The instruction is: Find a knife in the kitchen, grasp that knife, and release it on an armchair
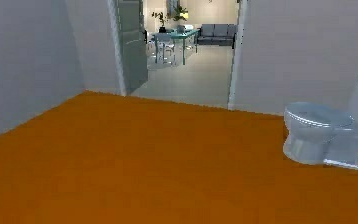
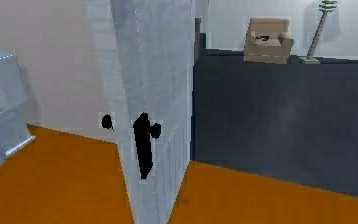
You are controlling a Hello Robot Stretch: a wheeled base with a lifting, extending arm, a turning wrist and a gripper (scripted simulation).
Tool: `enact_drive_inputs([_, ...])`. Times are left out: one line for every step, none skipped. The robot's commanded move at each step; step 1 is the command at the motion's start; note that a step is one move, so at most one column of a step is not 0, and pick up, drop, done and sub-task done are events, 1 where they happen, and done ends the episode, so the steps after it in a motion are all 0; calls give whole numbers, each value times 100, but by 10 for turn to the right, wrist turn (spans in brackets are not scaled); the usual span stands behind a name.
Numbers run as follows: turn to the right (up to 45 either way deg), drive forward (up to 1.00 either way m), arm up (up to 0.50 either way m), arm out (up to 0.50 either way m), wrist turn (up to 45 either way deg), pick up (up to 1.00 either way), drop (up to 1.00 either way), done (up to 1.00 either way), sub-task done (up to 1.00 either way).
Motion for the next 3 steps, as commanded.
enact_drive_inputs([0,100,0,0,0,0,0,0,0])
enact_drive_inputs([30,0,0,0,0,0,0,0,0])
enact_drive_inputs([0,100,0,0,0,0,0,0,0])
